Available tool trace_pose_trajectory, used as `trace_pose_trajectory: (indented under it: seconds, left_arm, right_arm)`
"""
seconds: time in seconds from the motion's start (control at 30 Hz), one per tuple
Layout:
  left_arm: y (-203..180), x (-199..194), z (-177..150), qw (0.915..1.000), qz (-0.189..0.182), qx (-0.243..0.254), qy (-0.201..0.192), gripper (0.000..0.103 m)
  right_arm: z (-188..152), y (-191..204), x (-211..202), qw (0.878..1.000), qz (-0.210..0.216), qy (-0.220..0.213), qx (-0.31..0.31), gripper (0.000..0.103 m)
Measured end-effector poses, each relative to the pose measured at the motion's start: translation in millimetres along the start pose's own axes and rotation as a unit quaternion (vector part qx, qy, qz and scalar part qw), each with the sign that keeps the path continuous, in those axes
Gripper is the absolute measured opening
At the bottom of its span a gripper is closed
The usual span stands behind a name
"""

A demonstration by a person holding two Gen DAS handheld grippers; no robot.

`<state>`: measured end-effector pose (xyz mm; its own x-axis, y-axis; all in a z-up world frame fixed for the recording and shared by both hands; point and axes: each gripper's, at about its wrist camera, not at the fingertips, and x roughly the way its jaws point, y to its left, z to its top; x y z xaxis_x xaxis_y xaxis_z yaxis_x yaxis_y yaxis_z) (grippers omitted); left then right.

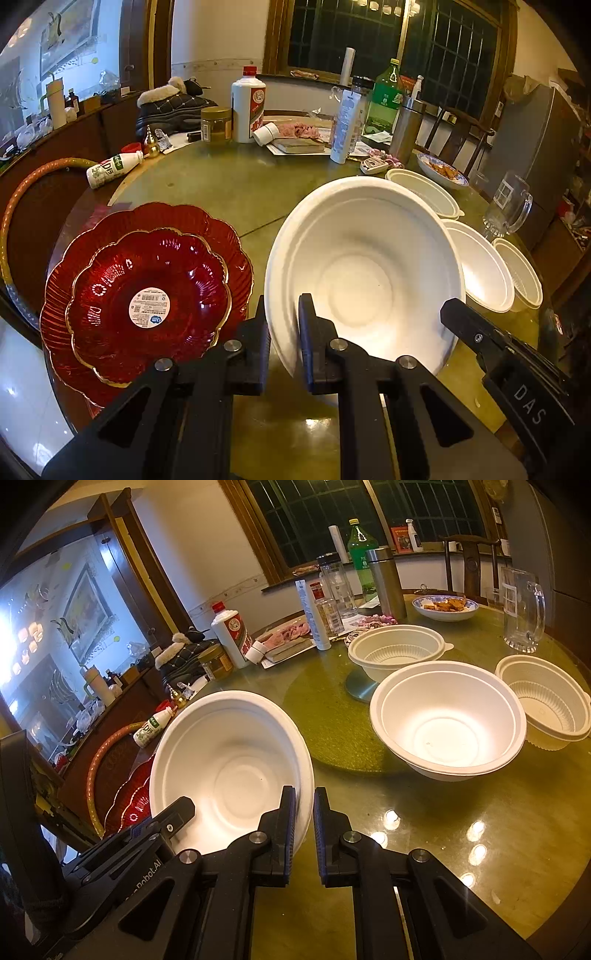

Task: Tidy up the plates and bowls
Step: 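Carry the white bowl over the stacked red plates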

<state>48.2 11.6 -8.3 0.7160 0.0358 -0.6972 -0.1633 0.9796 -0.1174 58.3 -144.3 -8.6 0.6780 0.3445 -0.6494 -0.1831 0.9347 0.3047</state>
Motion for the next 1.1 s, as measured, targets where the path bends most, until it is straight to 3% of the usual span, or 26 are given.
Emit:
trace_pose_trajectory:
  seconds: [0.7,1.1]
  left_arm:
    - [21.1,-24.5,2.9,0.9995,0.004,-0.019,-0.026,0.012]
    - [47.6,-36.4,15.2,0.998,0.019,-0.041,-0.045,0.012]
  right_arm:
    - [4.5,22.6,-9.0,1.0,0.015,-0.016,-0.018,0.009]
    - [14.9,56.0,-8.5,0.998,0.032,-0.022,-0.043,0.009]
